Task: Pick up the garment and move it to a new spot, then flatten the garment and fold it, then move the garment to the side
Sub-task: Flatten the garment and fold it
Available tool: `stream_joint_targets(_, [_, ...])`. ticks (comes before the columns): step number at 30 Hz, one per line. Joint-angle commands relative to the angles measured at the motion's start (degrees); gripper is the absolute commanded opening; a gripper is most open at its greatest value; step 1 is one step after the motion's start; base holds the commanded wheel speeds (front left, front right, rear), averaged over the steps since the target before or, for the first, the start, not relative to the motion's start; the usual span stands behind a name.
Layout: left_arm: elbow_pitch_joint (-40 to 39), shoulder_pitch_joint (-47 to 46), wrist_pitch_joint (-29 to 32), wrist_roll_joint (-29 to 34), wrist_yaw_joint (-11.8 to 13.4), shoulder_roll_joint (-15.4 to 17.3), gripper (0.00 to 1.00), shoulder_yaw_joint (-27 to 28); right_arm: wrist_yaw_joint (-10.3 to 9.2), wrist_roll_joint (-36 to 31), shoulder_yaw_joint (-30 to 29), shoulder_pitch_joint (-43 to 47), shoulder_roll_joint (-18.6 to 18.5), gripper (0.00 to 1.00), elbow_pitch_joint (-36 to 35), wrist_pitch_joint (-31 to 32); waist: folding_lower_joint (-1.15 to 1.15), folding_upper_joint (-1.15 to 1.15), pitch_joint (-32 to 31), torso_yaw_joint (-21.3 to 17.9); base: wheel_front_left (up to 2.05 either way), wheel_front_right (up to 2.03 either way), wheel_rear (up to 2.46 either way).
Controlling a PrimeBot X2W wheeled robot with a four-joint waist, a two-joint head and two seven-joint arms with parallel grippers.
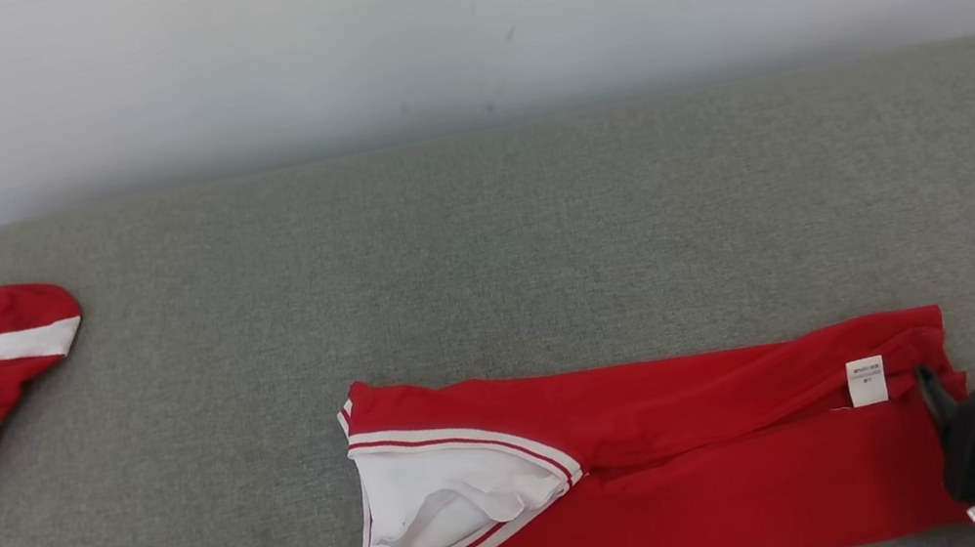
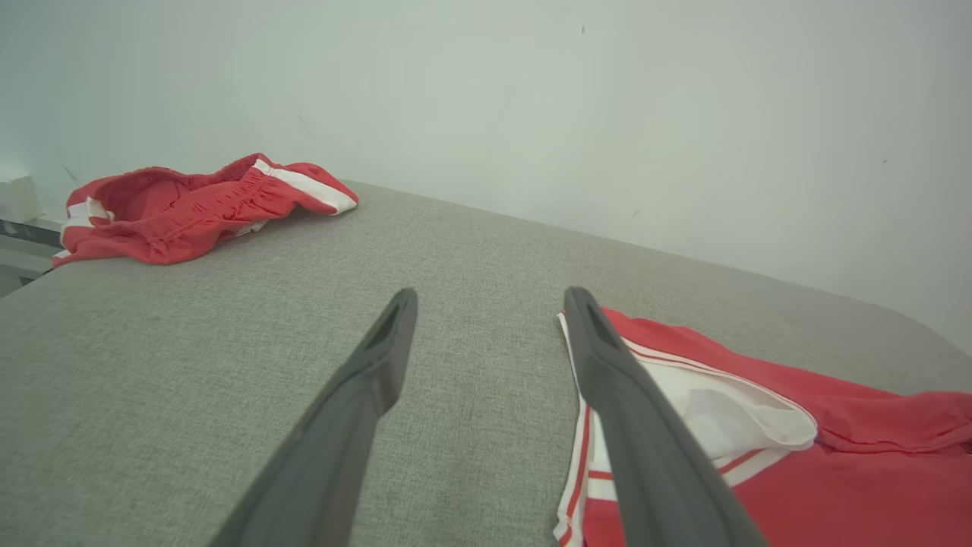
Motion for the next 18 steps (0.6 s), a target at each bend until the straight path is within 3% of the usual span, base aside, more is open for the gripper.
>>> stream_joint_targets(1, [0.0,-0.8,-0.1,0.3,0.0,-0.1,1.00,-0.2,-0.16,-0.7,-0.5,-1.3,-0.2,1.00,0.8,1.2,-0.01,0.00,1.1,0.8,0.00,0.00,0.00])
stream_joint_targets(18, [1.1,-2.6,-0.1,0.0,0.0,-0.1,1.00,-1.8,-0.16,-6.9,-6.1,-3.2,0.4,1.00,6.5,7.7,-0.01,0.00,4.3,4.0,0.00,0.00,0.00])
